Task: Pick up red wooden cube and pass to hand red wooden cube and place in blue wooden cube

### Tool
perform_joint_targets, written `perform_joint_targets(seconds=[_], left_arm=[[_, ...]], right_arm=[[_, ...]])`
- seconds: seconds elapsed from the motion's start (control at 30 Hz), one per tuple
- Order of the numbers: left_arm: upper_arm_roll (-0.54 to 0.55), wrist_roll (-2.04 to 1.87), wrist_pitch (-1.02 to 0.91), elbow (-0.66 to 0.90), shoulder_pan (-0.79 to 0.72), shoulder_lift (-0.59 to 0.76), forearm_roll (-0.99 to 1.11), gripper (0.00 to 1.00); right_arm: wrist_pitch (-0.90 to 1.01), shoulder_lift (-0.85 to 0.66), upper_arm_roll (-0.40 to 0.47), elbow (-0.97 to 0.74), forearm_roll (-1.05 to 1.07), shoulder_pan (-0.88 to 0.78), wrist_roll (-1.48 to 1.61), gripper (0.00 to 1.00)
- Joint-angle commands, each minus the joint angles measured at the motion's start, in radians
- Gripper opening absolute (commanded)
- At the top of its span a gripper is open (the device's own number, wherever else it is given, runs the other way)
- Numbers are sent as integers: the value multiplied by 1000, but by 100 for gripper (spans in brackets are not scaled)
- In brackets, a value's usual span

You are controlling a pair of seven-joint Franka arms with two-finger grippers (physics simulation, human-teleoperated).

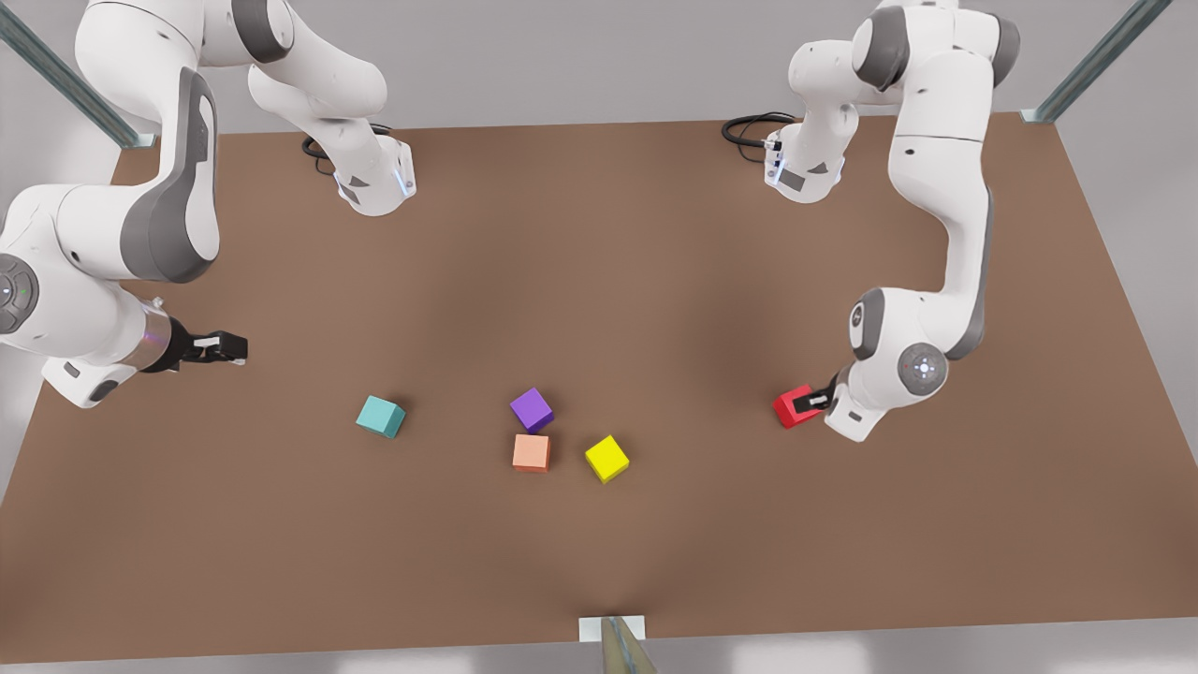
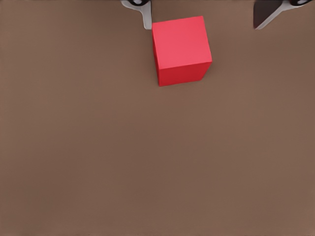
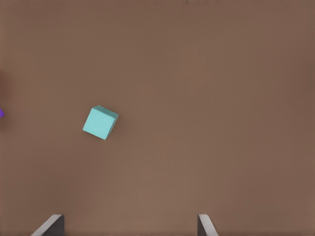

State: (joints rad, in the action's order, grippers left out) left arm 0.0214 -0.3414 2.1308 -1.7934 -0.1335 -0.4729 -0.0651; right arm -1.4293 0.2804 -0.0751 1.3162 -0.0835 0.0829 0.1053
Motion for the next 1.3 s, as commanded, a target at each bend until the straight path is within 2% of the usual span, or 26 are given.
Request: perform_joint_targets(seconds=[0.0,0.4,0.43,0.5,0.97,1.0,1.03,1.07,1.13,1.2,1.23,1.27], left_arm=[[0,-246,104,0,0,-9,4,100],[2,-209,101,-26,-15,-72,31,100],[2,-211,103,-34,-15,-78,30,100],[2,-209,103,-38,-15,-84,30,100],[8,-209,169,-38,-18,-168,28,100],[8,-209,185,-38,-20,-168,27,97],[8,-209,185,-38,-18,-170,27,75],[8,-209,185,-38,-18,-171,25,62],[21,-212,185,-31,-20,-168,18,62],[80,-215,173,11,-14,-159,-13,62],[114,-214,172,40,3,-162,-28,62],[114,-214,92,107,5,-162,-41,62]], right_arm=[[0,-1,0,3,2,0,-4,100],[0,-10,-2,28,7,2,2,100],[-13,-30,-3,52,8,2,4,100],[-112,-130,3,205,27,8,7,100],[-112,-122,1,209,27,5,5,100],[-111,-122,1,209,27,5,5,100],[-111,-122,1,209,28,5,5,100],[-109,-122,1,209,28,5,5,100],[-108,-121,1,209,27,5,5,100],[-109,-121,1,209,27,3,5,100],[-109,-103,0,189,22,2,8,100],[-114,-40,-6,117,50,-15,54,100]])
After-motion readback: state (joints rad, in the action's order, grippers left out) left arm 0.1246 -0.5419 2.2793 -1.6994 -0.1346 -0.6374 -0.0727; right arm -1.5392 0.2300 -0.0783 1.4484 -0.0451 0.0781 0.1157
